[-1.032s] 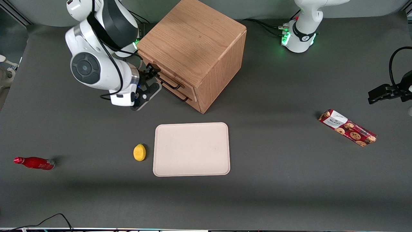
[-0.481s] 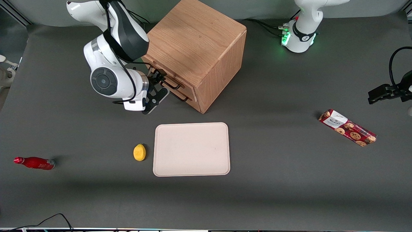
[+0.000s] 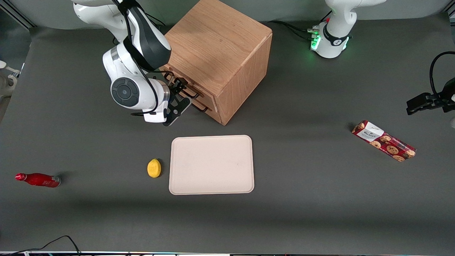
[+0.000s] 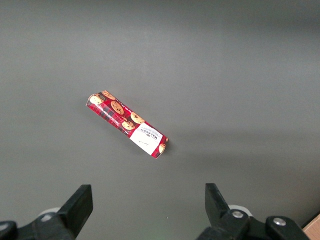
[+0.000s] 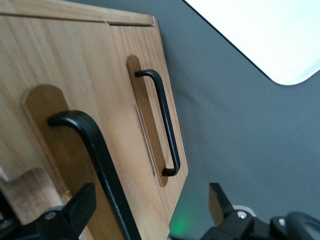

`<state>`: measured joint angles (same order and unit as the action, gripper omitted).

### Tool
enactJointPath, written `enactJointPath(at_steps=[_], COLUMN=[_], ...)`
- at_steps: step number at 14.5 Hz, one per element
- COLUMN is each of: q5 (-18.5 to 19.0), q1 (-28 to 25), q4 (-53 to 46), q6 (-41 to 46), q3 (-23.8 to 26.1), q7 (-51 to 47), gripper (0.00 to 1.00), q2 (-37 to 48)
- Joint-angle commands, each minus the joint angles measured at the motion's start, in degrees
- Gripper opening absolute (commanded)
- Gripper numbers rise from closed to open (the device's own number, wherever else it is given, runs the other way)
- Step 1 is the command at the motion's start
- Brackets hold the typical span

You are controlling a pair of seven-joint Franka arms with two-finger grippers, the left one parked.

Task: Open upper drawer
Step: 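Pull the upper drawer handle outward with the right gripper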

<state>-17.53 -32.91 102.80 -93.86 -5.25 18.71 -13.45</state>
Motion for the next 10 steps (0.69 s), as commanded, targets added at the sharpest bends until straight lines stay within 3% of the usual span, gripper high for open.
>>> enactJointPath(at_steps=[1, 10], q5=[-1.54, -1.54], q1=[0.83, 1.53], q4=[1.18, 3.38], q6=[-1.06, -2.91], q3=[0.59, 0.50], q7=[2.38, 4.75], gripper=[1.00, 1.00], q2=[0.18, 0.27])
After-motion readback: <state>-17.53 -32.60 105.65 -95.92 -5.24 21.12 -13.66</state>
